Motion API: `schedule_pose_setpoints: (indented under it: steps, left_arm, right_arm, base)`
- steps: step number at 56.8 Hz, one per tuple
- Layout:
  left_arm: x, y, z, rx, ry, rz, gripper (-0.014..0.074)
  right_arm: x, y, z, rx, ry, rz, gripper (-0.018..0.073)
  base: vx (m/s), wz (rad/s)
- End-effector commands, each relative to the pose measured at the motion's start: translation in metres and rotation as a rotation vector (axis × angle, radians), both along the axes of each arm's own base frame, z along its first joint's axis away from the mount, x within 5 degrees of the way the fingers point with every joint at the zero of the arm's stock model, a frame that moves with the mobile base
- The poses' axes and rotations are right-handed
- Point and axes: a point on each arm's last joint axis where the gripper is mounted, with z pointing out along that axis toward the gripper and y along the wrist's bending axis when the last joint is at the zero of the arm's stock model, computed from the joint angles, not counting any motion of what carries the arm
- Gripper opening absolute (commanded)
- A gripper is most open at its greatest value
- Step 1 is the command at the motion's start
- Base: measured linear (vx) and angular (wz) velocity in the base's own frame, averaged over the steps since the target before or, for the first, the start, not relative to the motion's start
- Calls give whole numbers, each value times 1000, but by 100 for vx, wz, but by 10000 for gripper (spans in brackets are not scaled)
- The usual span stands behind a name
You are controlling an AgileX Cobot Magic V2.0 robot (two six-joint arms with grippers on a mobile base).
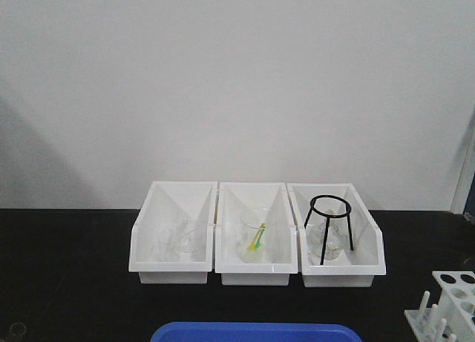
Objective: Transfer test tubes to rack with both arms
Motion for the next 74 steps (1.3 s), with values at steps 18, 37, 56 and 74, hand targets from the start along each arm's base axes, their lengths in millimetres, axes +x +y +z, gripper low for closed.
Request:
schedule_pose_setpoints:
  steps: [18, 37, 56, 74]
  left_arm:
    - [18, 5, 11, 39, -145, 31, 571]
    - [34, 4, -2, 50, -181, 30, 571]
    - [44, 3, -12, 48, -210, 32, 571]
    - [55, 2, -8, 44, -223, 35, 493]
  right_arm:
    - [-3, 1, 18, -15, -112, 13, 579]
    - [-3, 1, 18, -15, -112, 13, 579]
    - [-3, 1, 18, -15, -107, 12, 579]
    - [-3, 1, 18, -15, -107, 12, 579]
  base:
    - [0, 0]
    - [0, 0]
    - [0, 0]
    - [0, 0]
